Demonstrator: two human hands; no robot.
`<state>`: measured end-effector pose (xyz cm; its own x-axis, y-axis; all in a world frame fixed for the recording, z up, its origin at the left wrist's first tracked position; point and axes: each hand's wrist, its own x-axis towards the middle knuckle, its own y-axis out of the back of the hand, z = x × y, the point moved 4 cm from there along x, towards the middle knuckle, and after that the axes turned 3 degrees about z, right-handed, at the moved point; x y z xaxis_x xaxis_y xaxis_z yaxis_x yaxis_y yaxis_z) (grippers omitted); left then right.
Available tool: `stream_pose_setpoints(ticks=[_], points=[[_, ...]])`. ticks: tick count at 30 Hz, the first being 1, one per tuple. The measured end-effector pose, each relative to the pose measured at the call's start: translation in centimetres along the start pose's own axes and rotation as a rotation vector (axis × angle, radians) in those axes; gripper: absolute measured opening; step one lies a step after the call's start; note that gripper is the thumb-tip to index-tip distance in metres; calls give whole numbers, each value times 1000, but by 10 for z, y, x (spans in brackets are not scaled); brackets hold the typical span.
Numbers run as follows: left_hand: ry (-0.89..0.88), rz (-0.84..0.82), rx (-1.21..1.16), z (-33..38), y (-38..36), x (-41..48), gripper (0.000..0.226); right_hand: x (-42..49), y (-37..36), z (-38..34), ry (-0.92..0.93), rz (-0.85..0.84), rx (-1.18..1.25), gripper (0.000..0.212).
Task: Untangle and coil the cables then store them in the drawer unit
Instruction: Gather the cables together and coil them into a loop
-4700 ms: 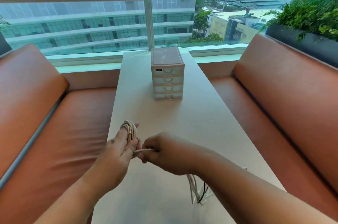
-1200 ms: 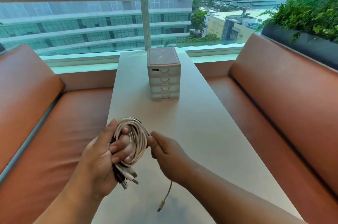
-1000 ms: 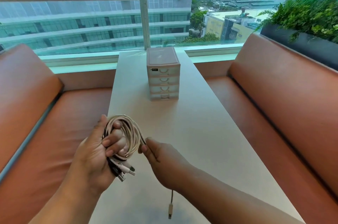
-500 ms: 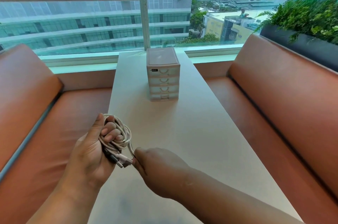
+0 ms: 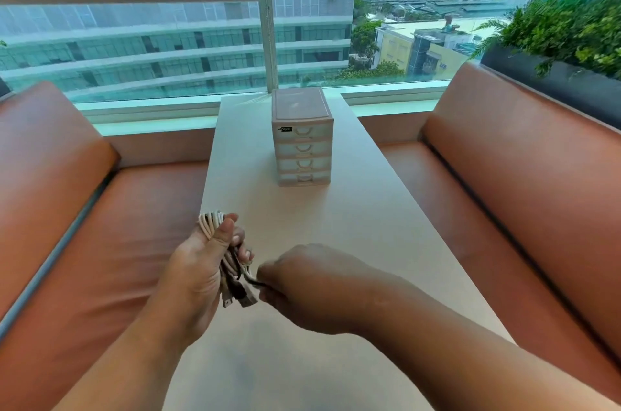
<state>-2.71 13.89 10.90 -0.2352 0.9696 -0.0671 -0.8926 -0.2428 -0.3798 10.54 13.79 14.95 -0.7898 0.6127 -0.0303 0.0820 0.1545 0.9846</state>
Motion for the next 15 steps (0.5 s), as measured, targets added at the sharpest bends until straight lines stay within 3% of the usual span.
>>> stream_pose_setpoints(ticks=[7,11,15], points=[[-10,-3,366,-8,1,-2,34,-1,8,-3,67,19,-4,21],[75,-110,544,-9,4,-8,67,-4,22,-2,98,84,81,22],[161,-274,489,-13,-8,-19,53,-4,33,0,135,106,167,15]])
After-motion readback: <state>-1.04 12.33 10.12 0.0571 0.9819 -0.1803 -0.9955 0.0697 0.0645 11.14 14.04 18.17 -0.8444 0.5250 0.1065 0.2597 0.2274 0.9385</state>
